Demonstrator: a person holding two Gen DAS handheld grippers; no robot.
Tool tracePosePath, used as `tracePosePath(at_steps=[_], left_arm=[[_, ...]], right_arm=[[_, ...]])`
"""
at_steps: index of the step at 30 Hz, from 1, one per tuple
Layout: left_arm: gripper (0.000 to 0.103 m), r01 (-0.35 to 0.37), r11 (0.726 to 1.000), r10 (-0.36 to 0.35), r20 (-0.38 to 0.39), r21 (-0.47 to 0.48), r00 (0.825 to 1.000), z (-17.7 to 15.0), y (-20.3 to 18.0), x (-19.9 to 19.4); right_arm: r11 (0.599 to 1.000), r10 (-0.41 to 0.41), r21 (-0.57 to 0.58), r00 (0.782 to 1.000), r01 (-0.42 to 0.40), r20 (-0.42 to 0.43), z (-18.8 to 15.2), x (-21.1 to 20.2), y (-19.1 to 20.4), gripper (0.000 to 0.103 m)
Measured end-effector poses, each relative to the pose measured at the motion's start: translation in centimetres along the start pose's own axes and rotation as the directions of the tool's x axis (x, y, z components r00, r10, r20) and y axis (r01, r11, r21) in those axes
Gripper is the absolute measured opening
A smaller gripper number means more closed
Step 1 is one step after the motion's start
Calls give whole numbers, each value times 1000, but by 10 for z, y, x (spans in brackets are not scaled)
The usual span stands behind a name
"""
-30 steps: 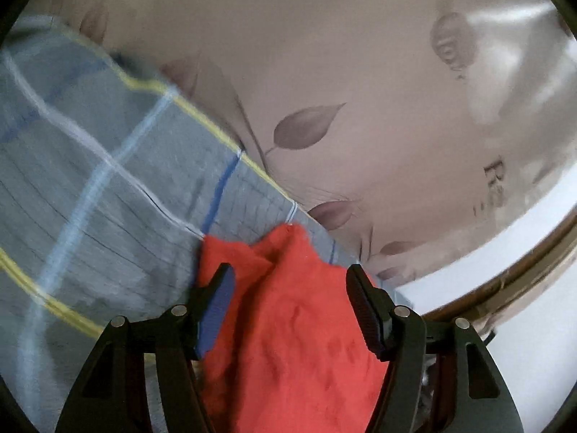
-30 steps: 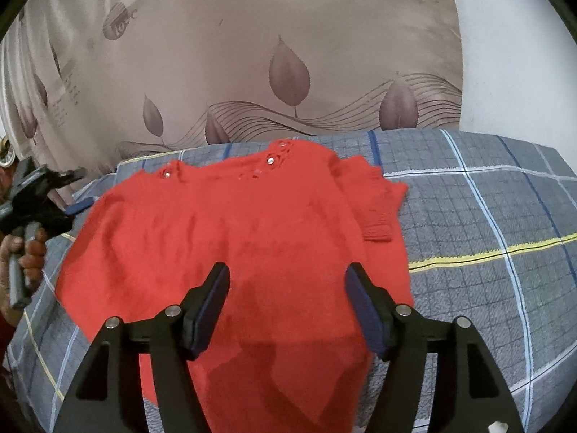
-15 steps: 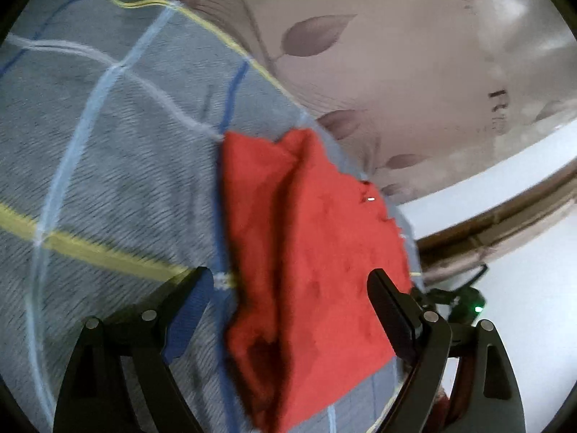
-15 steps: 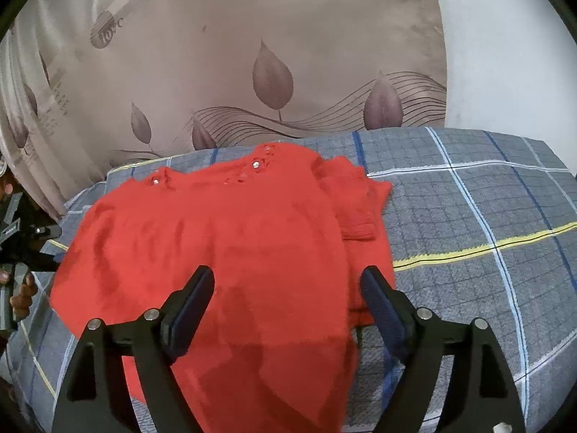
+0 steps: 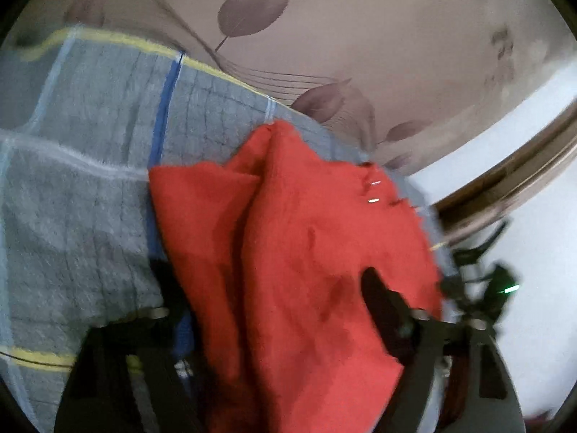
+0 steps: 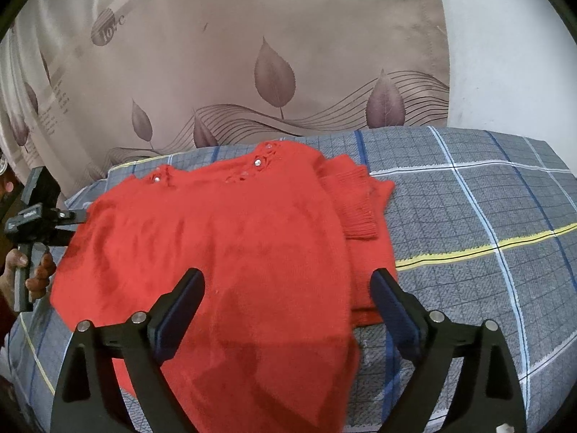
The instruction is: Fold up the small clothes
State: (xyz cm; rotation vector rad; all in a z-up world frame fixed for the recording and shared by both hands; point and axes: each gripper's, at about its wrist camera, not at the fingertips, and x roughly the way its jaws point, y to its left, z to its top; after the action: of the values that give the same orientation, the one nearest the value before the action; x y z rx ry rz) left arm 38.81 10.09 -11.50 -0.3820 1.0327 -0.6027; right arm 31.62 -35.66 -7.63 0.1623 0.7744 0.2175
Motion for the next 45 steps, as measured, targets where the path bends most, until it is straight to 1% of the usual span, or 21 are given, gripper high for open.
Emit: tracePosePath(at_steps=[1,2,3,4,5,7,9,10,11,12,15,16,20,23,29,39,41,43,44,45], left_arm=[[44,-72,997,71,11,39,997,-1,-7,1],[35,-149,986,147,31,76,989,-4,-14,2],[30,-156,985,153,40,76,987,-6,-17,2],[23,-166,983,163,50,72,985,-9,-22,2],[22,-190,979,185,61,80,981,-10,-26,1],[20,-291,945,277,105,149,955,-15,-45,2],[19,-387,896,362,147,217,921,-21,-63,4],[19,-423,876,394,164,232,904,-23,-69,5],[19,-440,866,409,172,238,896,-25,-71,5],[19,-466,850,431,183,247,884,-26,-75,7],[19,-512,820,473,202,255,858,-26,-79,8],[19,-521,814,482,202,256,853,-26,-80,8],[19,-539,803,502,198,255,842,-25,-84,12],[19,-554,789,518,196,267,833,-24,-88,19],[19,-575,767,540,196,285,818,-25,-91,20],[19,-613,725,579,202,314,790,-26,-95,25],[19,-617,721,584,201,316,786,-26,-96,25],[18,-612,727,581,196,311,790,-26,-96,25],[18,-601,741,573,185,300,798,-24,-94,24],[18,-584,762,559,169,280,811,-22,-92,23]], right_arm=[[1000,-2,-2,1000,2,-3,0,0,0,94],[1000,-4,-4,1000,4,-6,0,1,1,95],[1000,-6,-7,1000,6,-9,0,2,1,95],[1000,-8,-10,1000,8,-11,0,2,2,95],[1000,-9,-11,1000,9,-13,0,3,2,96],[1000,-9,-14,1000,9,-15,0,4,2,96],[1000,-9,-15,1000,9,-15,0,4,2,96],[1000,-8,-15,1000,8,-14,0,4,2,96],[1000,-6,-14,1000,6,-14,0,4,2,97],[1000,-6,-14,1000,6,-14,0,4,2,97],[1000,-2,-12,1000,2,-10,0,3,2,98],[1000,0,-11,1000,0,-8,0,3,2,98],[1000,10,-1,1000,-10,3,0,1,1,99],[1000,17,7,1000,-17,10,-1,-1,1,100],[999,32,15,999,-32,17,-1,-3,0,100],[998,51,34,998,-52,34,-2,-7,-3,101],[998,49,33,998,-50,32,-1,-6,-3,101],[998,45,32,999,-46,27,-1,-6,-2,101],[999,43,31,999,-44,25,-1,-6,-2,101],[999,43,30,999,-44,25,-1,-6,-2,101]])
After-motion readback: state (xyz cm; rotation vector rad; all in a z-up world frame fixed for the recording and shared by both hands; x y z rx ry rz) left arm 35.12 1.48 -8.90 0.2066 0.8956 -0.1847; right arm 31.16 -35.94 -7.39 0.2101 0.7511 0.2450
